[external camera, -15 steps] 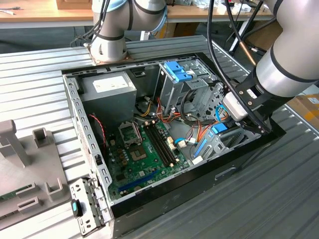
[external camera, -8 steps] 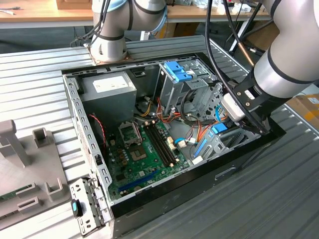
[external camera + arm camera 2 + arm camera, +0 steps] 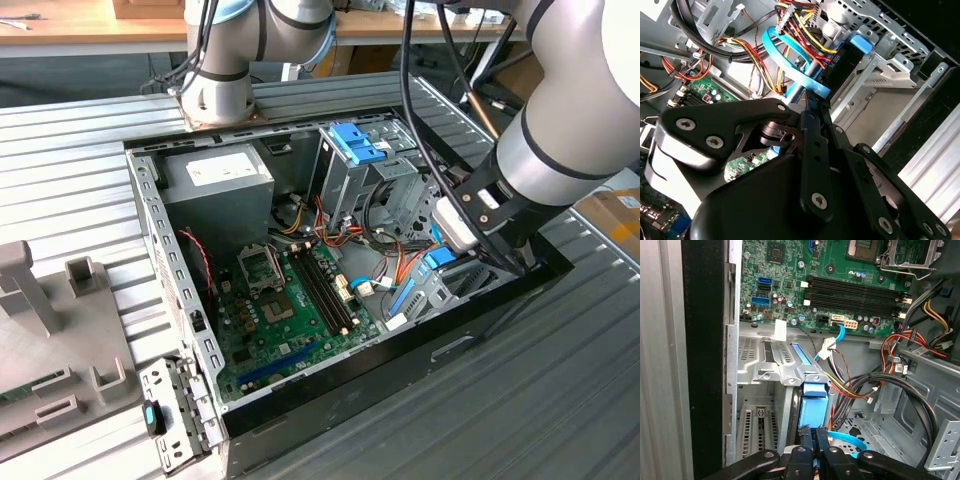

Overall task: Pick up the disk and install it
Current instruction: 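Insert the second disk wire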

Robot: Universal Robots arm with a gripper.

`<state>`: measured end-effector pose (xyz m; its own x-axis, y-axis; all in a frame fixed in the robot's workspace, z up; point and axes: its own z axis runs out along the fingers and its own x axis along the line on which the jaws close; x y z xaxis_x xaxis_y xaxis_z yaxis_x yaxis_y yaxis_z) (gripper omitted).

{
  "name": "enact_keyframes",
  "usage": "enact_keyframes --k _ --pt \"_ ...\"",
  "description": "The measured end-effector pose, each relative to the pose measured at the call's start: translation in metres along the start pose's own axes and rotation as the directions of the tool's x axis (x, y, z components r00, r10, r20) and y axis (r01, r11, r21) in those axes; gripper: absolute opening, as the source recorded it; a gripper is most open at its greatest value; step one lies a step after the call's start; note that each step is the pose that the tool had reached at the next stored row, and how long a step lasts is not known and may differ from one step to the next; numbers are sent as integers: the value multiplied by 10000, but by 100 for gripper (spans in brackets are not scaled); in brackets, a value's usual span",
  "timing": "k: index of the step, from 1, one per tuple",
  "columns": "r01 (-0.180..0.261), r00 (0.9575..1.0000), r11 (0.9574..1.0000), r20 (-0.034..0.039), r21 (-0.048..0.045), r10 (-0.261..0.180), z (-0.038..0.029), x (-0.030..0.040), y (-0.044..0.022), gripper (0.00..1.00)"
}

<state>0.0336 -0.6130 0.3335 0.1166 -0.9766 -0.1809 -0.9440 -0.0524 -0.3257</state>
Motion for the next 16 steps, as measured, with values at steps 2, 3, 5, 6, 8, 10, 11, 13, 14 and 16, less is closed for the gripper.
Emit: enact_keyframes --k 2,3,5,6,8,10,11,13,14,16 --pt "-2 10000 10000 6 1 2 4 -10 0 15" --pt "-1 10000 10000 5 1 1 3 -10 -1 15" --pt "-1 10000 10000 5 1 1 9 -13 -16 15" --pt "-2 10000 10000 3 1 2 11 -14 -22 15" --pt "-1 10000 10000 4 0 1 13 -14 -26 15" --pt "-1 10000 10000 5 1 1 17 -14 -37 15" --pt "-2 10000 10000 4 1 2 18 -14 -40 15" --pt "-1 10000 10000 2 0 1 29 -12 -37 15" --pt "-1 10000 10000 2 0 1 44 -9 -32 15" --pt "-1 10000 10000 2 0 1 47 -8 -31 15"
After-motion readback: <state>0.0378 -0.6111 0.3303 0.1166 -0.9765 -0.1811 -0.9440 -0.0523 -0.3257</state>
